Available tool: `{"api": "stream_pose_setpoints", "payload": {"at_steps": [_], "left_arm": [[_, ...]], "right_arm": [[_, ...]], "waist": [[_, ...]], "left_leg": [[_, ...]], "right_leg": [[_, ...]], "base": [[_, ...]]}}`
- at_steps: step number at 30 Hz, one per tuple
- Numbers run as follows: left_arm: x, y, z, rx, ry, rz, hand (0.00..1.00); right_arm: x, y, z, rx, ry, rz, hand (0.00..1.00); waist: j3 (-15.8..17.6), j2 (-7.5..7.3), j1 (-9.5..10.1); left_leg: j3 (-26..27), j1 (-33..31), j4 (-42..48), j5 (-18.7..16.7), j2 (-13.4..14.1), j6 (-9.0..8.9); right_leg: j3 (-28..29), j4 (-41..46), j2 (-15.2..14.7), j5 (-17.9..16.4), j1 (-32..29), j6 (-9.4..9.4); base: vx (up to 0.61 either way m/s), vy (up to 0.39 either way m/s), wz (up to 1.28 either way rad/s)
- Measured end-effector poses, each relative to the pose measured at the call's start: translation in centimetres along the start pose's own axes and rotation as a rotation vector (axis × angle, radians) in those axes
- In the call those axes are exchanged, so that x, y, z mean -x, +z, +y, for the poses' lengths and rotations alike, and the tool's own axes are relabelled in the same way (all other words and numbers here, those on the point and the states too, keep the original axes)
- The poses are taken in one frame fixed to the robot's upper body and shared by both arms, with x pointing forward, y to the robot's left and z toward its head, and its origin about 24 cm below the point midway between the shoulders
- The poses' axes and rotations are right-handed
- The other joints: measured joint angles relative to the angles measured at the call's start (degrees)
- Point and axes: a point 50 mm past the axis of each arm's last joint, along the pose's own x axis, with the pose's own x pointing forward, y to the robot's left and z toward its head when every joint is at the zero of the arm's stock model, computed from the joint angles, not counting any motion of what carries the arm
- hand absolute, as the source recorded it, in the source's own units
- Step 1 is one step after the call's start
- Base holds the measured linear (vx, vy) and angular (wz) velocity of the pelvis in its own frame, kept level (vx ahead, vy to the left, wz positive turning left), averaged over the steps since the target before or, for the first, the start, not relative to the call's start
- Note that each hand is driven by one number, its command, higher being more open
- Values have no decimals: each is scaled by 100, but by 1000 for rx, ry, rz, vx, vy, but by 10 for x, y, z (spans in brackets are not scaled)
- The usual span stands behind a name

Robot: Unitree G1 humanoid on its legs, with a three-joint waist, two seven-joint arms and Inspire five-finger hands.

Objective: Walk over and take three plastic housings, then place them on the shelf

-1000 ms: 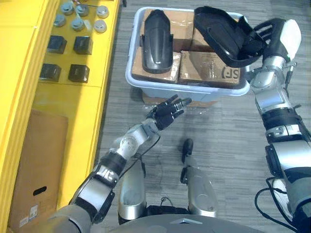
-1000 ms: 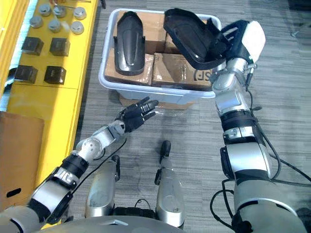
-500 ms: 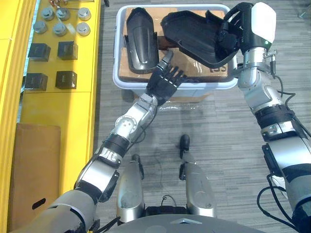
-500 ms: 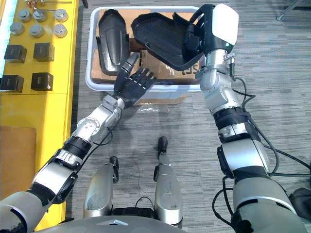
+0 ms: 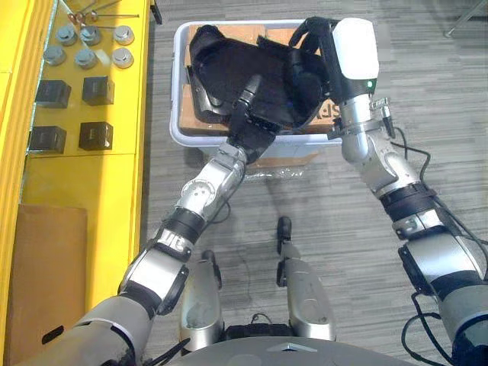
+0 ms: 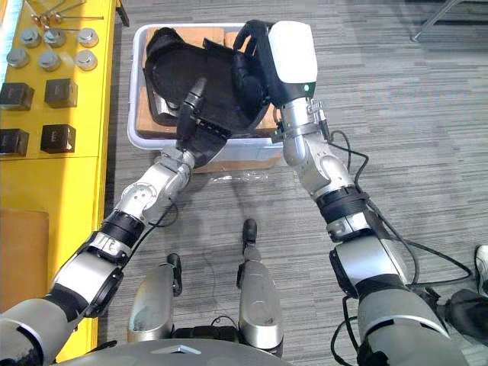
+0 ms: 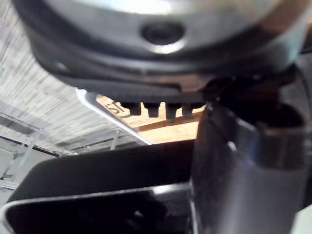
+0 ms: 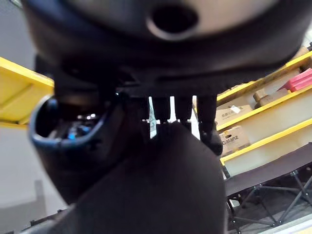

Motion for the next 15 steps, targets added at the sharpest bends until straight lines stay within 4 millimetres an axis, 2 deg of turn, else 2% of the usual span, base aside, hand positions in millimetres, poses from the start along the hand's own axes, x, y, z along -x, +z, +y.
{"api": "stream_pose_setpoints", "payload": {"at_steps": [1,6,11,15], "left_arm": [[0,-1,1,-3,3,3,0],[-1,-6,3,-61,7,-3,0],[1,1,5,-59,5,-83,0],[4,3,11,-81,18,-112,0]], "right_arm": [[2,-1,1,-1,4,4,0],[24,0,11,-41,36,16,0],[46,-1,18,-100,31,72,0],[58,13,18,-161,-24,25,0]], "waist": [[-1,-3,-3],[3,-26,-25],[1,-48,-76],[-34,-116,-155]], "left_leg": [[0,8,-2,0,0,0],[29,78,-97,33,-8,-9],[63,246,-275,79,-13,-22],[118,344,-401,102,-15,-28]], "right_leg": [[-1,-1,0,-3,7,-1],[10,-33,-4,-5,30,-4],[25,-101,-2,-9,145,-10],[48,-168,2,-8,191,-10]], "base": [[0,0,0],[-13,10,-1],[3,4,-1],[15,14,-4]]}}
